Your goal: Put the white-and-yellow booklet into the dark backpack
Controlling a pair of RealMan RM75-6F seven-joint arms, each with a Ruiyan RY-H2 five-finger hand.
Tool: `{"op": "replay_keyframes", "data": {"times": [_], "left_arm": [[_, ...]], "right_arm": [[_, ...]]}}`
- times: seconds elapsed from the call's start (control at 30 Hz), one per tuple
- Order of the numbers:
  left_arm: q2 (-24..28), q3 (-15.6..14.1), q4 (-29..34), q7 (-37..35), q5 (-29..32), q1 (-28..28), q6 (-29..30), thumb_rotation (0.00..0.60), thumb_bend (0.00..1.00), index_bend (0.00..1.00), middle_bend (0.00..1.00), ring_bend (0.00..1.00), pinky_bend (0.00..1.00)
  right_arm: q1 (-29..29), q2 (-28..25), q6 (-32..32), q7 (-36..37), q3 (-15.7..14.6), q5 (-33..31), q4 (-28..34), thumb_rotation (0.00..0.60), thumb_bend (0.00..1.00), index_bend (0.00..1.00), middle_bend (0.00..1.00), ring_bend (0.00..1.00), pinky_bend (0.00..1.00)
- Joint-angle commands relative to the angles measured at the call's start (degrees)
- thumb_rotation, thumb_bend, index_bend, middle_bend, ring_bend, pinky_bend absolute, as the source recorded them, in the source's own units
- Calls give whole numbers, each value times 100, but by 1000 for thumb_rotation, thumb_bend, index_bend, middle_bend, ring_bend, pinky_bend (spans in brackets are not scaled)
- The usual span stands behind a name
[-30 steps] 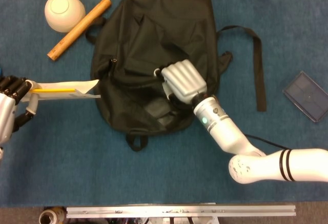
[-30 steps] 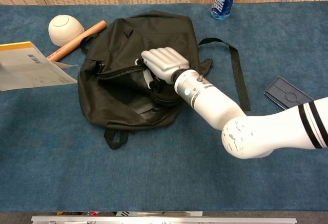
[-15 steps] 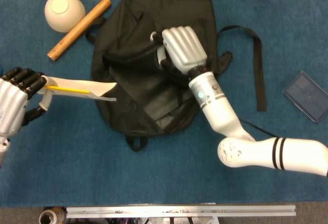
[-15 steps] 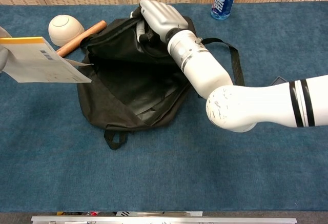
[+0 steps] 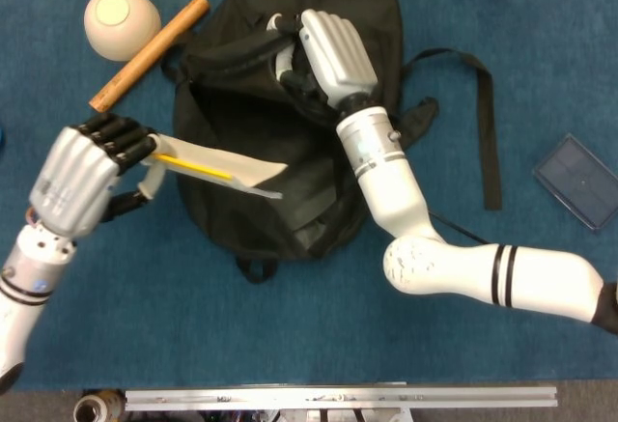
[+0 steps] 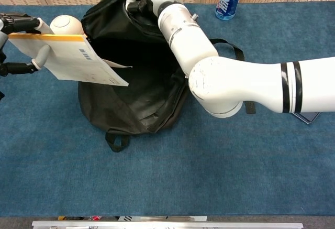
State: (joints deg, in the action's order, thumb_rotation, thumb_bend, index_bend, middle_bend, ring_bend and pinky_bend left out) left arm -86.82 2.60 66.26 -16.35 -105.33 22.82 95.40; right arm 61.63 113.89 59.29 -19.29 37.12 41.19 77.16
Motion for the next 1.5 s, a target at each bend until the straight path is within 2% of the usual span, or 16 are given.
{"op": "replay_keyframes", "data": {"times": [0.03,0.4,0.63,1.17,1.5], "left_arm": [[-107,21,-31,39,-46,116,-63,600,325,767,653,508,506],[-417,153,76,77,-28,492,-180,600,324,768,656,508,505],[-791,260,-82,87,84,723,-316,600,325,769,658,508,504],[-1770,187,-1254,-77,366,779,-236,600,324,770,662,510,503],[-2445,357,-2012,-141,575,854,1,600,325,778,687,525,503]], "right_arm": [[67,24,-21,88,98,-180,13,600,881,721,634,647,805],[274,79,-38,288,255,-606,-45,600,881,721,634,647,805],[347,48,-14,376,333,-826,10,600,882,721,634,647,805],[430,-137,-38,664,458,-1184,172,600,882,721,634,651,805],[533,-153,-29,825,556,-1432,134,600,881,721,634,651,805]]}}
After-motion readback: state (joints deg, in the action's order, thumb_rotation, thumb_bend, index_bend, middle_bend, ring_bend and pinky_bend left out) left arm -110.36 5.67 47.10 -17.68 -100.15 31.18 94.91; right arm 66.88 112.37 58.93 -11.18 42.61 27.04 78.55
